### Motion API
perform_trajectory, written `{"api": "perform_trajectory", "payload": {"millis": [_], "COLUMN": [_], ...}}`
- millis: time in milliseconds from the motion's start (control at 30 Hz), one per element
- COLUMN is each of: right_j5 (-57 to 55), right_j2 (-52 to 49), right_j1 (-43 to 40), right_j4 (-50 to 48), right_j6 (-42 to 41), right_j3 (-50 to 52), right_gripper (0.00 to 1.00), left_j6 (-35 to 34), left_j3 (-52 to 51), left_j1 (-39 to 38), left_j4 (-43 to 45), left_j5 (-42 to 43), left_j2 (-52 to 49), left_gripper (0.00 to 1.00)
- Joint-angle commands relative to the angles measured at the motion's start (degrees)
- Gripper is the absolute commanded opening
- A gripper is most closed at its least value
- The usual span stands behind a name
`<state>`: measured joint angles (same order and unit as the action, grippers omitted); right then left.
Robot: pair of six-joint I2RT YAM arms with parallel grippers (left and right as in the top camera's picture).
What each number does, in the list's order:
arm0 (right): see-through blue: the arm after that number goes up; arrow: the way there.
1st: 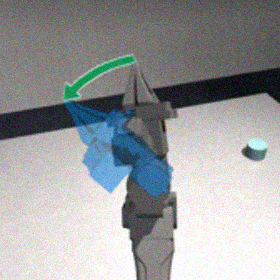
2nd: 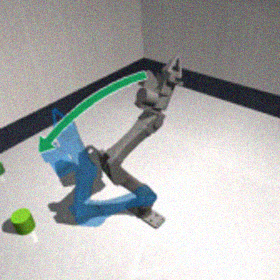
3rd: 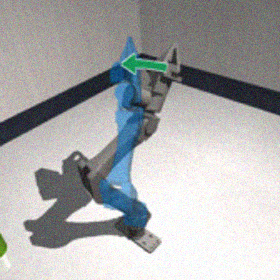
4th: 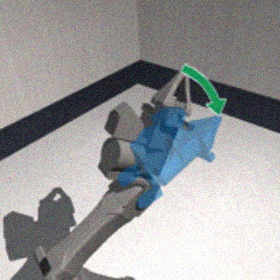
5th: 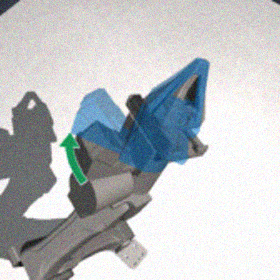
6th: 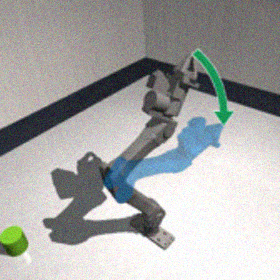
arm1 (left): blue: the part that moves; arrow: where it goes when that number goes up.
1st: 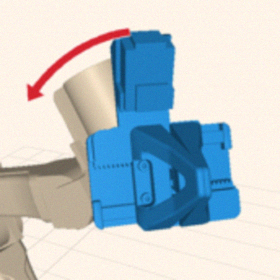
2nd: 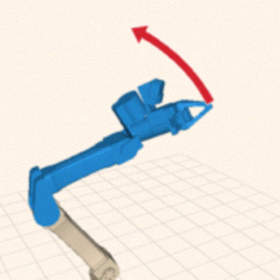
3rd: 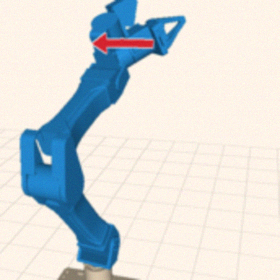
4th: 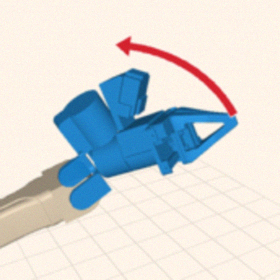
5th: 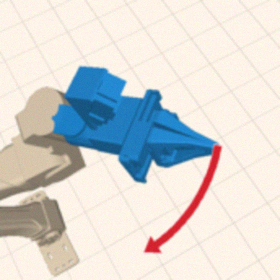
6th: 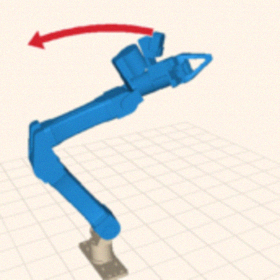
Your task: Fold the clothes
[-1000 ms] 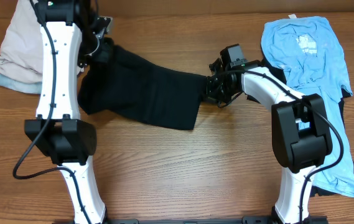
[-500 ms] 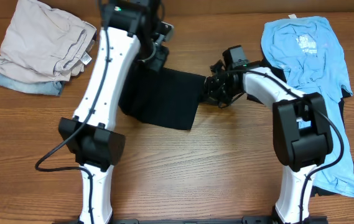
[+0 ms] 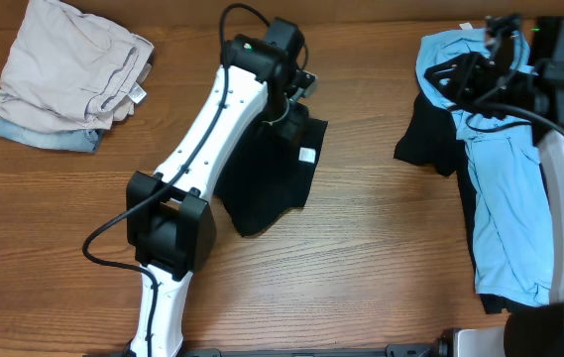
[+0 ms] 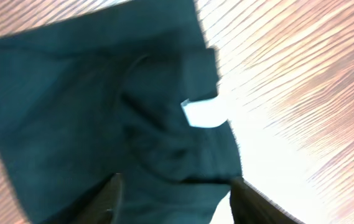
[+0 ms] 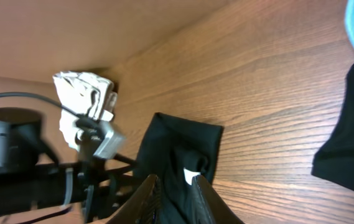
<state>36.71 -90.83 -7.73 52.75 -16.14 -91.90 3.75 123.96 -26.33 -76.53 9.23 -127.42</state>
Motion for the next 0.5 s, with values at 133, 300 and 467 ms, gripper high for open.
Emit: {"api": "perform_trajectory", "payload": {"millis": [133,300,467], "right_j5": [-2.0,-8.0,-10.0], "right_j2": [-2.2,-3.0,-4.1], "right_j1": [2.6,7.1,9.9], "right_j4": [4.1,5.5,5.5], "right_j6": [3.1,3.1,2.5], "right_j3": [0.9,2.9,4.7], "right_gripper": [0.32,0.47,0.56], "left_j6": [-2.3,2.5,8.2], "left_j3": [9.4,18.5,19.6], "left_j1": [2.3,7.5,9.5], "left_j4": [-3.1,-10.9,-16.2], "left_j5": [2.1,3.0,3.1], "left_j2": [1.1,1.1,1.1], "left_gripper": [0.84,0.94,0.96]}}
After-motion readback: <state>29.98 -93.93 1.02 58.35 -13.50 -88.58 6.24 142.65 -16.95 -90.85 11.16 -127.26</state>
